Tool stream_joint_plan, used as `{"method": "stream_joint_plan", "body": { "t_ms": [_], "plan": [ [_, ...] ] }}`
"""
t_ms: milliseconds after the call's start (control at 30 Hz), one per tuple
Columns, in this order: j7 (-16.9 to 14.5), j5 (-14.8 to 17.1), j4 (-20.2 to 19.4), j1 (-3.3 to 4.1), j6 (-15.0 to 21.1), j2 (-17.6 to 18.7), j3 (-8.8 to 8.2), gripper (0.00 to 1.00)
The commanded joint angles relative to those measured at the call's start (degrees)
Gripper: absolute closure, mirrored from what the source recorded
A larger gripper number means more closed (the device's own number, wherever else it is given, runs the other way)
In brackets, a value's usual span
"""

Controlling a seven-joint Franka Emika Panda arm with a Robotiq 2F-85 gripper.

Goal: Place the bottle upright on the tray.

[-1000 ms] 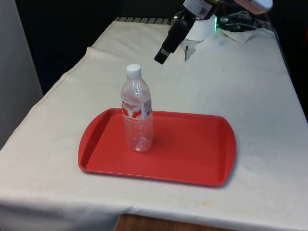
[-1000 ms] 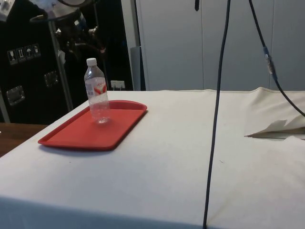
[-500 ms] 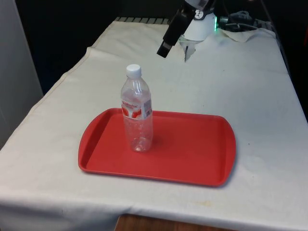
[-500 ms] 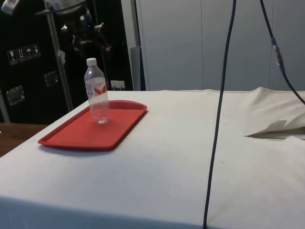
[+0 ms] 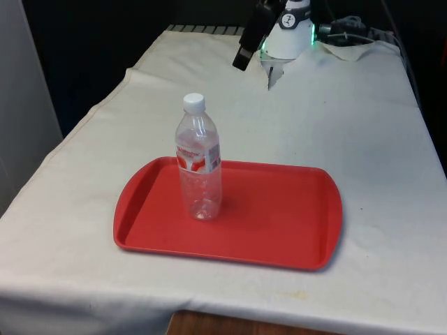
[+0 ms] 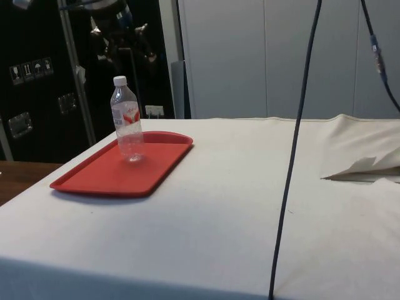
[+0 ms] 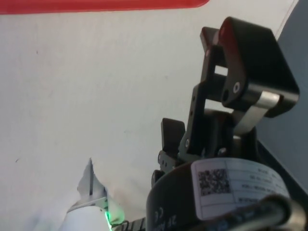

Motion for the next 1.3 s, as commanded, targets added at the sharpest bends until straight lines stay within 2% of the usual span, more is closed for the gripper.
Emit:
{"method": "stream_joint_plan", "body": {
  "t_ms": [0, 233, 267, 300, 567, 600, 633, 867, 900, 933, 1167, 1200, 1267],
  "plan": [
    [0.0, 0.8, -1.49, -0.29, 1.55, -1.2, 0.23, 0.0],
    [0.06, 1.6, -5.44, -0.29, 2.52, -4.53, 0.17, 0.0],
    [0.06, 0.92, -4.7, -0.06, 1.2, -3.9, 0.0, 0.0],
    [0.06, 1.72, -5.9, -0.29, 2.64, -4.93, 0.17, 0.0],
    [0.0, 2.69, -10.2, -0.29, 3.67, -8.59, 0.11, 0.0],
    [0.11, 2.01, -9.63, -0.06, 2.41, -8.14, 0.0, 0.0],
    [0.0, 2.81, -10.71, -0.29, 3.84, -9.05, 0.11, 0.0],
    [-0.06, 3.78, -14.38, -0.4, 4.93, -12.15, 0.11, 0.0],
    [0.11, 3.04, -13.41, -0.17, 3.55, -11.29, 0.0, 0.0],
    [-0.11, 3.9, -14.78, -0.4, 5.1, -12.55, 0.11, 0.0],
    [-0.23, 5.04, -18.85, -0.52, 6.42, -15.99, 0.06, 0.0],
    [0.06, 4.18, -17.7, -0.34, 4.93, -15.01, 0.0, 0.0],
    [-0.34, 5.39, -19.77, -0.63, 6.76, -16.67, 0.0, 0.0]
  ]
}}
